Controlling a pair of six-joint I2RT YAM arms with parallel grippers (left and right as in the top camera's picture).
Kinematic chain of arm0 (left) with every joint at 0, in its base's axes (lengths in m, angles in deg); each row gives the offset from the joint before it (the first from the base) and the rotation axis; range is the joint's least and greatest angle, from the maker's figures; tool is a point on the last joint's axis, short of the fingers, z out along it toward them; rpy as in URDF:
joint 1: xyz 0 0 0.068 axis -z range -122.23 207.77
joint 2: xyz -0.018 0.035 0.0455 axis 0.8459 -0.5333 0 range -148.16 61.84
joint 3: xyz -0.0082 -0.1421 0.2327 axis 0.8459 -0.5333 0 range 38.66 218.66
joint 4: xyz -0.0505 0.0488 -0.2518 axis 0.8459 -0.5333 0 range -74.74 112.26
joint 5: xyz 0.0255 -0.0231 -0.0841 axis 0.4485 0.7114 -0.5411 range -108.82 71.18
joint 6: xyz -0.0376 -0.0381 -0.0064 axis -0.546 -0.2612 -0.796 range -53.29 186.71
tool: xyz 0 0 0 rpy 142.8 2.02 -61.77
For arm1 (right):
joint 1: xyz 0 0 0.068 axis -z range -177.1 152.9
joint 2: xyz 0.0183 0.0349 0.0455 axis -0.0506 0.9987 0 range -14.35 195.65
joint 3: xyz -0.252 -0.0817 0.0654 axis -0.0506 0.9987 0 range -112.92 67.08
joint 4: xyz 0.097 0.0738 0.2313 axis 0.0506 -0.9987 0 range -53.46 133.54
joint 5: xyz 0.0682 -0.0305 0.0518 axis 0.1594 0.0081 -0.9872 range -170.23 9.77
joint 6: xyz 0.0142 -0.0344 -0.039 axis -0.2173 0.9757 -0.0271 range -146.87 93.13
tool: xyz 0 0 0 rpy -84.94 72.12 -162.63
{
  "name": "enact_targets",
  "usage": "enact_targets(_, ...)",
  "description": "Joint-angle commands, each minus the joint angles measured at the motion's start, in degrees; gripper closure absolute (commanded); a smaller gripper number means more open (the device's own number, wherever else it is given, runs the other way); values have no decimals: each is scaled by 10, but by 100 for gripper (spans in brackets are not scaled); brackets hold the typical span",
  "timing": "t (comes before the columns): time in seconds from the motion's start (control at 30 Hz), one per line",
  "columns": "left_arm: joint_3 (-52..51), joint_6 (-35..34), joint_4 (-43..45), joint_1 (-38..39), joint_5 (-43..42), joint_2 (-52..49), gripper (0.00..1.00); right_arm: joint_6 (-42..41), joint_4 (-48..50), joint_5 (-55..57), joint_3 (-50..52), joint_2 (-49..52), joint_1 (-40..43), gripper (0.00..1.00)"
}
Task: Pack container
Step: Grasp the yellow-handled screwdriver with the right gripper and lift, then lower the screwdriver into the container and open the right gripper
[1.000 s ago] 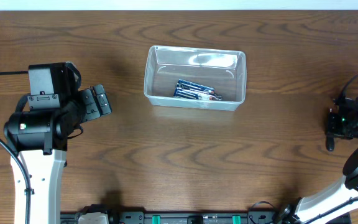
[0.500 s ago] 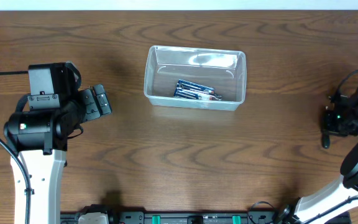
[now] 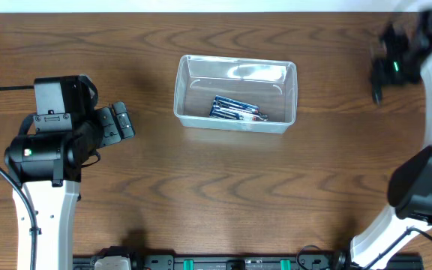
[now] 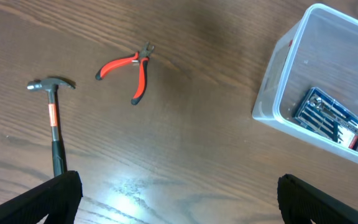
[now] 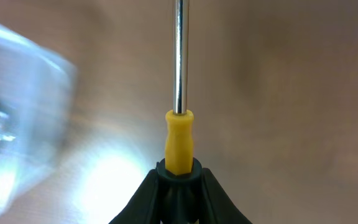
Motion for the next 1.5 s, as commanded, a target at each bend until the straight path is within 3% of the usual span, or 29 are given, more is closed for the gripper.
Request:
enact_targets(0.0, 9, 3, -2, -2, 7, 5, 2, 105, -9, -22, -90, -19, -98, 99)
enact_targets(0.3, 9, 3, -2, -2, 7, 5, 2, 382, -11, 12, -91, 26, -301, 99)
enact_targets(0.67, 9, 3, -7, -2, 7, 5, 2, 402, -19, 7, -91, 206, -319, 99)
enact_targets(0.87, 9, 3, -13, -2, 7, 5, 2, 385, -2, 7, -91, 249, -318, 99)
enact_targets(0.9, 9, 3, -13, -2, 7, 5, 2, 385, 1, 7, -91, 249, -317, 95)
enact_targets(0.93, 9, 3, -14, -2, 7, 5, 2, 385, 5, 7, -91, 249, -316, 85)
enact_targets(0.97, 9, 3, -14, -2, 7, 5, 2, 384, 7, 7, -91, 249, -315, 68)
enact_targets(1.0, 9, 3, -14, -2, 7, 5, 2, 376, 8, 7, -91, 249, -313, 60)
enact_targets(1.13, 9, 3, -14, -2, 7, 5, 2, 340, 7, 7, -91, 249, -311, 43)
enact_targets(1.2, 9, 3, -14, -2, 7, 5, 2, 334, 7, 8, -92, 247, -310, 28)
enact_targets(1.47, 13, 19, -31, -2, 7, 6, 1, 305, 4, 33, -146, 172, -309, 22)
